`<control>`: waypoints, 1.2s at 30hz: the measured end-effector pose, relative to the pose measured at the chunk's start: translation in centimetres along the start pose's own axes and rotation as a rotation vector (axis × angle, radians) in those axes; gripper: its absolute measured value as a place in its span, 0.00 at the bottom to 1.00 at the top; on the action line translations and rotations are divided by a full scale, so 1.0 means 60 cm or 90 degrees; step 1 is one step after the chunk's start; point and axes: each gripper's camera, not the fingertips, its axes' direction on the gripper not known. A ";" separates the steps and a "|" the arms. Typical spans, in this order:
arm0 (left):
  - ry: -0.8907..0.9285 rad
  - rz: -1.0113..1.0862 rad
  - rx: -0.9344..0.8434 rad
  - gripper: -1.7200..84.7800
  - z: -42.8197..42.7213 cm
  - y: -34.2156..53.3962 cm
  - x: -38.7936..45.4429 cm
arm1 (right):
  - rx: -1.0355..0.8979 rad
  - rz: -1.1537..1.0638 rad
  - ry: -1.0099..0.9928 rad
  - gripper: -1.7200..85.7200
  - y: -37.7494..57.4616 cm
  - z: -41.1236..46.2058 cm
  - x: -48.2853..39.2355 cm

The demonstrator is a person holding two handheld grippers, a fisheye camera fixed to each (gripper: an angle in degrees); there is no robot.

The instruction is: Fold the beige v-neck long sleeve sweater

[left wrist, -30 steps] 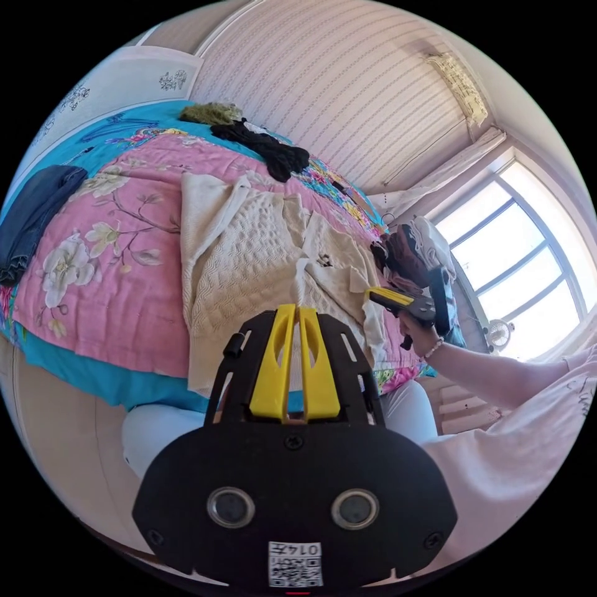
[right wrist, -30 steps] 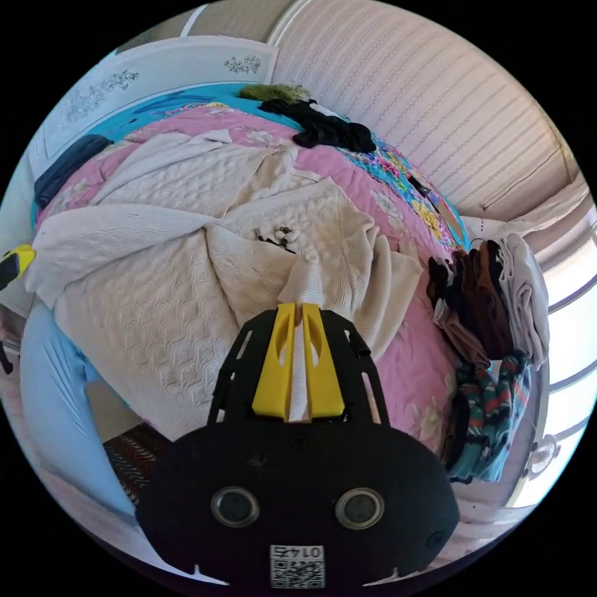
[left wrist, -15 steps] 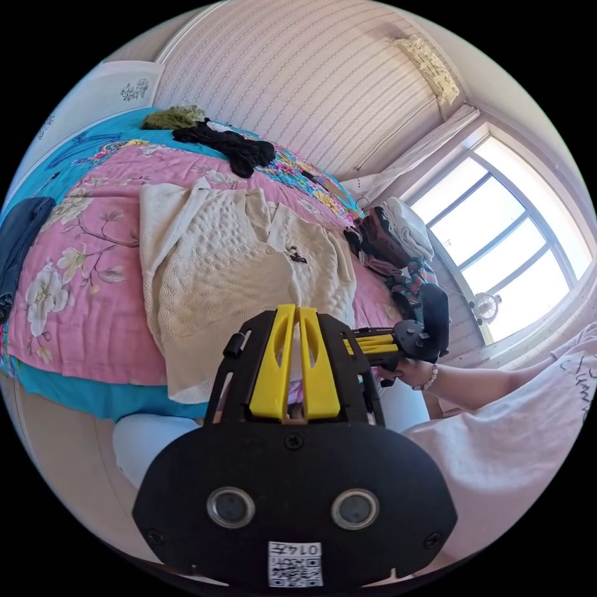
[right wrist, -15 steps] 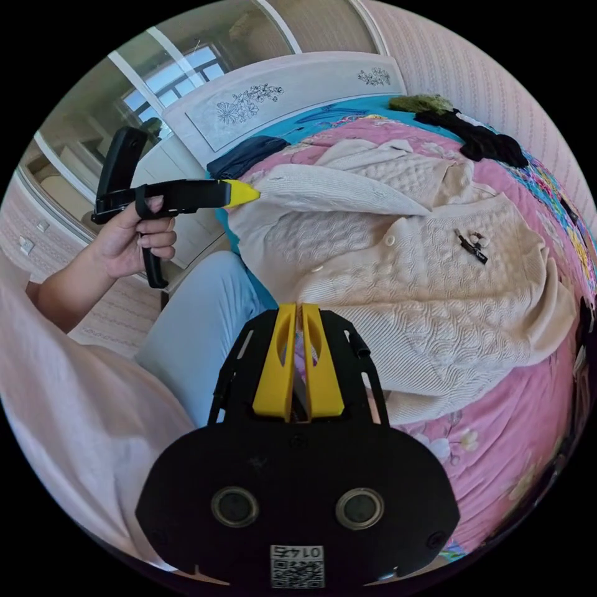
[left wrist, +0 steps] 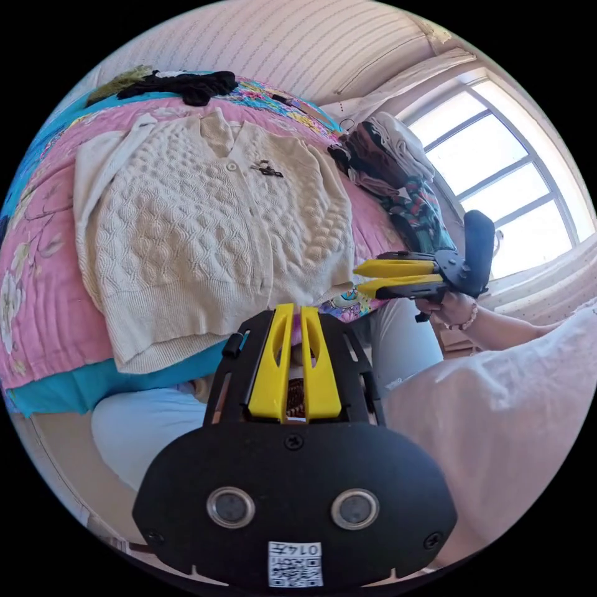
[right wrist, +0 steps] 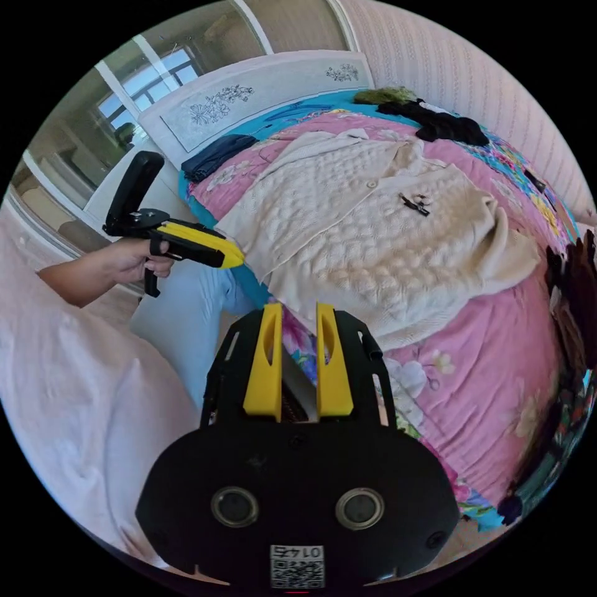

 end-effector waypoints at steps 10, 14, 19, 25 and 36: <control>-0.086 -0.020 -0.074 0.08 0.135 -0.078 0.016 | -0.046 0.331 0.092 0.13 0.038 0.031 0.135; -0.139 0.006 -0.099 0.07 0.178 -0.099 0.026 | -0.065 0.339 0.033 0.04 0.033 0.024 0.150; -0.149 0.041 -0.105 0.02 0.191 -0.102 0.038 | -0.061 0.303 0.018 0.02 0.057 0.000 0.145; -0.142 0.015 -0.074 0.01 0.203 -0.082 0.035 | -0.117 0.265 0.034 0.02 0.070 0.022 0.136; -0.126 0.000 -0.001 0.01 0.181 -0.048 0.053 | -0.059 0.291 0.004 0.02 0.132 -0.058 0.093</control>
